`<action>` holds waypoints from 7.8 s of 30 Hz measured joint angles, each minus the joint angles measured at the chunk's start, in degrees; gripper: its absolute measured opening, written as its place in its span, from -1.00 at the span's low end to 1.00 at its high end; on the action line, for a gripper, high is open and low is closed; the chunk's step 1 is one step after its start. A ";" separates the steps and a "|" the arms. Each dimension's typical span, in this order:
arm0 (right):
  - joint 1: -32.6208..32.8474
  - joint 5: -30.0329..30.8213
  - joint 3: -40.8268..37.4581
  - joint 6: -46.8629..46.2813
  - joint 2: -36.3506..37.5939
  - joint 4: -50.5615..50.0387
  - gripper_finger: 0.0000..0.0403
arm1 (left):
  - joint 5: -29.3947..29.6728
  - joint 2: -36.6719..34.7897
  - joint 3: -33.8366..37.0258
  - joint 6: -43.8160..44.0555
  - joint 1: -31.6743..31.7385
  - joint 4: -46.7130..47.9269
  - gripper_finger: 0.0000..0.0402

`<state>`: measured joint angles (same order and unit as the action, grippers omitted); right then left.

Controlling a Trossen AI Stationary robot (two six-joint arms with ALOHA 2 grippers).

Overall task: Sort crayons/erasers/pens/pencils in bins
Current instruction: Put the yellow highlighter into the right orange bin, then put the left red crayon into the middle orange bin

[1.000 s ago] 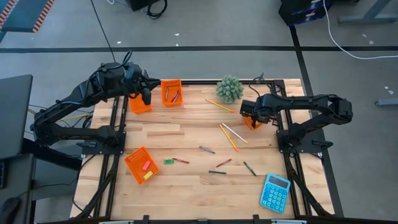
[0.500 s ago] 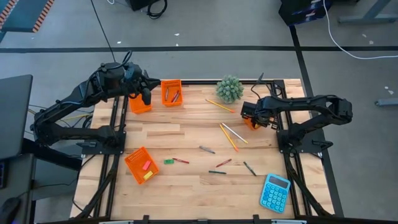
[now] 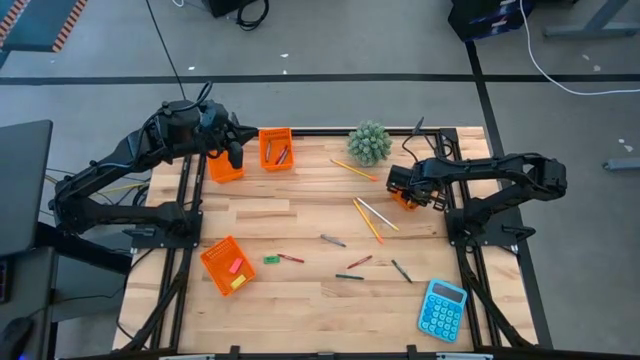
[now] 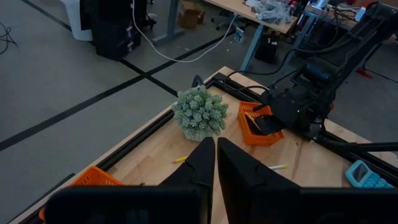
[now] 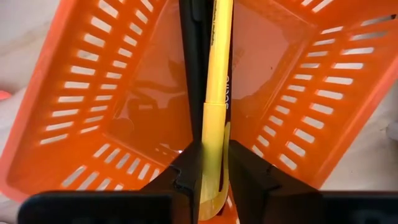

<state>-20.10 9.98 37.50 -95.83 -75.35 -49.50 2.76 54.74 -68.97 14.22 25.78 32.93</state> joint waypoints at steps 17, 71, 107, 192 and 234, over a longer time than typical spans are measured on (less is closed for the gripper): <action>0.02 0.32 0.55 1.48 0.00 -0.04 -0.41 | 0.00 0.00 0.00 0.15 0.00 0.00 -0.90; 0.02 15.13 13.36 26.84 19.84 -1.21 -0.19 | 0.00 0.00 0.00 1.67 0.00 -0.02 -0.91; 20.43 -0.62 15.08 23.16 -2.60 16.16 -0.20 | -0.02 0.79 0.00 -10.37 -0.13 3.15 -0.87; 35.03 21.64 42.07 39.02 -0.90 -27.45 -0.20 | 0.10 28.25 -0.02 -7.76 -43.13 -1.48 -0.63; 40.54 30.99 41.90 22.73 -0.98 -26.87 -0.20 | -6.21 47.28 2.52 -20.63 -39.32 11.34 -0.44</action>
<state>20.45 40.97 79.40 -73.10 -76.34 -76.37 -3.44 102.02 -66.45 -6.41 -13.54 44.27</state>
